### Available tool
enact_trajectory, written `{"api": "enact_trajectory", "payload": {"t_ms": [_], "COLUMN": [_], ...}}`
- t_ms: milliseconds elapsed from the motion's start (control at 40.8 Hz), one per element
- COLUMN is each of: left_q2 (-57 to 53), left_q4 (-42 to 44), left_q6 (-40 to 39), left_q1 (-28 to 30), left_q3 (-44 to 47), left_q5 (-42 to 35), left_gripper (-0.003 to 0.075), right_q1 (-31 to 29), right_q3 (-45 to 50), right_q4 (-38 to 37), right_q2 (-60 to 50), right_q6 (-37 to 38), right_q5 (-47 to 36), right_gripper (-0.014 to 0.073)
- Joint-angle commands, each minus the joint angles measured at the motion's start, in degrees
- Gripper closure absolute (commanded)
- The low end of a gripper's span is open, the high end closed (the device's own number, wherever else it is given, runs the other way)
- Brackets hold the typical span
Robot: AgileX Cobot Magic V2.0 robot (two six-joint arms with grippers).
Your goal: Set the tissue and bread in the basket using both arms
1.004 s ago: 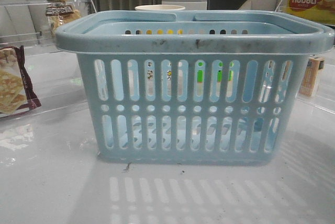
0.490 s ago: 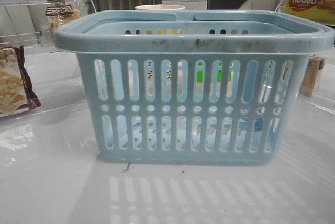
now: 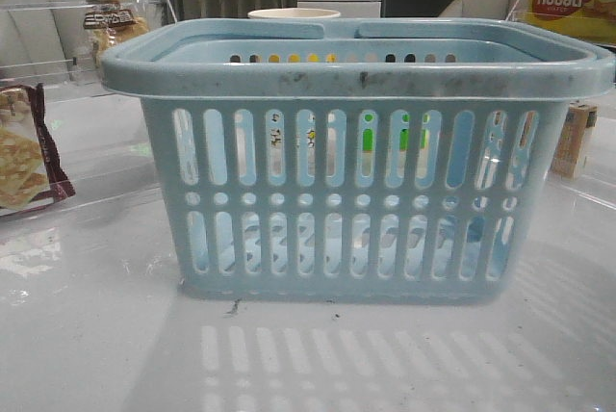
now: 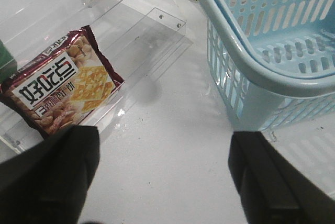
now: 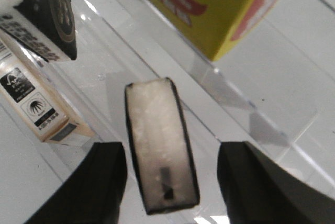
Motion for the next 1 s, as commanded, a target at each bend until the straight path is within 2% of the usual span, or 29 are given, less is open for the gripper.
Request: {"api": "enact_trajectory", "payload": {"t_ms": [0,147,269,441,588,735,980], "left_q2": [0.1,0.1,0.1,0.1,0.1,0.1,0.1], "left_q4": [-0.3,-0.3,-0.3,-0.3,-0.3,-0.3,-0.3], "left_q6": [-0.2,-0.2,-0.2,-0.2,-0.2,-0.2,-0.2], "left_q1": [-0.5,-0.5,-0.5,-0.5,-0.5,-0.5,-0.5], "left_q3": [-1.8,-1.8,-1.8,-1.8,-1.8,-1.8,-1.8], "left_q5": [-4.3,-4.3,-4.3,-4.3,-4.3,-4.3,-4.3], "left_gripper": [0.016,0.016,0.016,0.016,0.016,0.016,0.016], "right_q1": [-0.4,-0.4,0.1,2.1,6.3,13.5,29.8], "right_q3": [-2.2,-2.2,-2.2,-2.2,-2.2,-2.2,-2.0], "right_q4": [-0.8,-0.8,-0.6,-0.1,-0.1,-0.1,-0.1], "right_q2": [-2.4,-3.0,-5.8,-12.5,-18.8,-24.0,-25.7], "right_q6": [0.0,0.0,0.0,0.0,0.0,0.0,-2.3], "right_q5": [-4.5,-4.3,-3.3,-1.5,1.2,4.1,8.1], "right_gripper": [0.0155,0.0361,0.0434,0.0433,0.0433,0.0433,0.0433]}}
